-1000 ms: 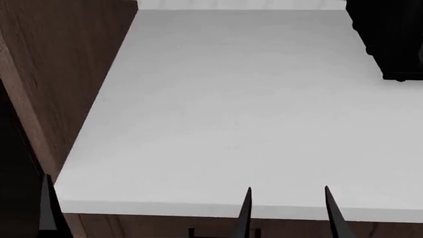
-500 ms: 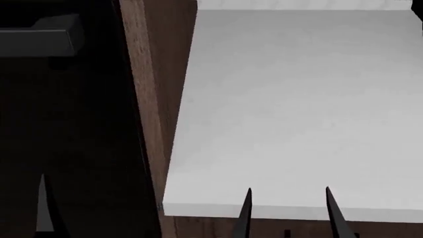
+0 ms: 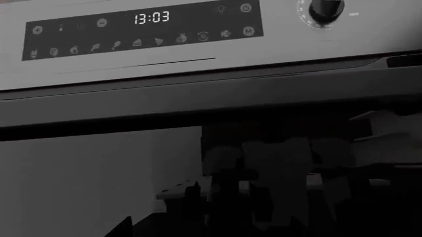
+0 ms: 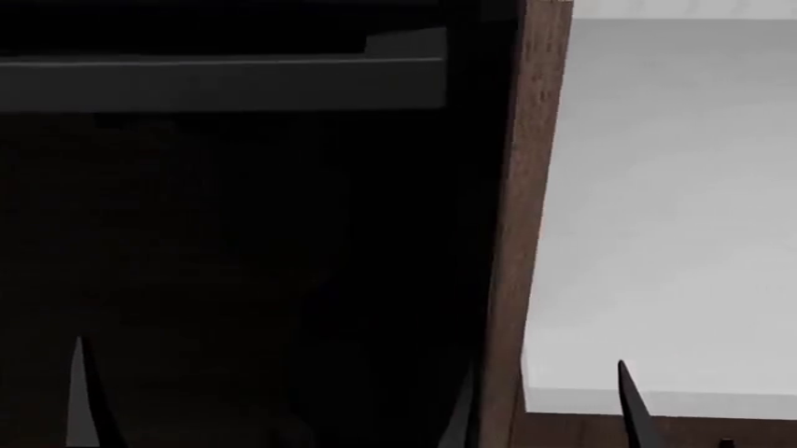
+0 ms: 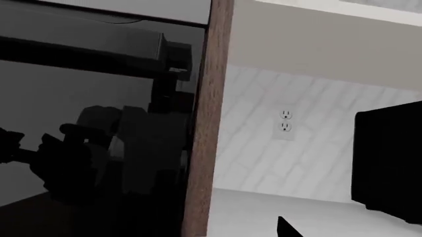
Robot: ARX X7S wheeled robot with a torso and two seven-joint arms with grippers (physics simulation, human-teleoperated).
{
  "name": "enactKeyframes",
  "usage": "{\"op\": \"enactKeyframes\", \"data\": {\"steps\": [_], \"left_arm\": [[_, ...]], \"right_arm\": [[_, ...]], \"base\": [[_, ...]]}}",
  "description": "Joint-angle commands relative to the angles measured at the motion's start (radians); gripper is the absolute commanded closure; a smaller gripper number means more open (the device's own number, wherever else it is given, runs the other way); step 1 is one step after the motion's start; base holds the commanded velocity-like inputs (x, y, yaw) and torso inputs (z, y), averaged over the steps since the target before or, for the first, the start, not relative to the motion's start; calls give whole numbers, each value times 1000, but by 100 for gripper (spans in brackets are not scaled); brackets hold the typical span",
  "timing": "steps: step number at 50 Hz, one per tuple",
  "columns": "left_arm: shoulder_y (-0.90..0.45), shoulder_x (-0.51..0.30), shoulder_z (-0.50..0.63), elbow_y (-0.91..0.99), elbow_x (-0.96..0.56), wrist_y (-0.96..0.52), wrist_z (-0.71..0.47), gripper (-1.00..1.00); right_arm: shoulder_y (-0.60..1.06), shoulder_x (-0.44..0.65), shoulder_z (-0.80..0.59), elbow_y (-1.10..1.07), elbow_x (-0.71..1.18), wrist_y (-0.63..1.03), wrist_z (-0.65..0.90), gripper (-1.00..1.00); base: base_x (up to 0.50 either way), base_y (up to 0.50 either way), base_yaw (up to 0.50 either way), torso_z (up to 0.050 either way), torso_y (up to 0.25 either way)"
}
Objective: Press the start button on the microwave
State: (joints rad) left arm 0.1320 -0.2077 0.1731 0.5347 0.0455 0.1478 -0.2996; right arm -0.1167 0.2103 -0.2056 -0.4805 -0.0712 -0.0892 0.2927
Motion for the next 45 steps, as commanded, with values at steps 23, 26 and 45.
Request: {"op": "enactKeyframes", "data": {"steps": [23, 26, 45], "left_arm": [[2, -20, 13, 20, -2, -20, -23, -100], [6, -22, 12, 19, -3, -14, -26, -100], [36, 135, -107, -11, 64, 35, 153, -100]], "right_arm": [[-12, 21, -7, -6, 43, -29, 15, -100], [-12, 23, -10, -9, 41, -26, 17, -100], [-51, -138, 120, -2, -35, -60, -167, -100]], "base": [[0, 33, 0, 0, 0], [0, -253, 0, 0, 0], [0, -91, 0, 0, 0]]}}
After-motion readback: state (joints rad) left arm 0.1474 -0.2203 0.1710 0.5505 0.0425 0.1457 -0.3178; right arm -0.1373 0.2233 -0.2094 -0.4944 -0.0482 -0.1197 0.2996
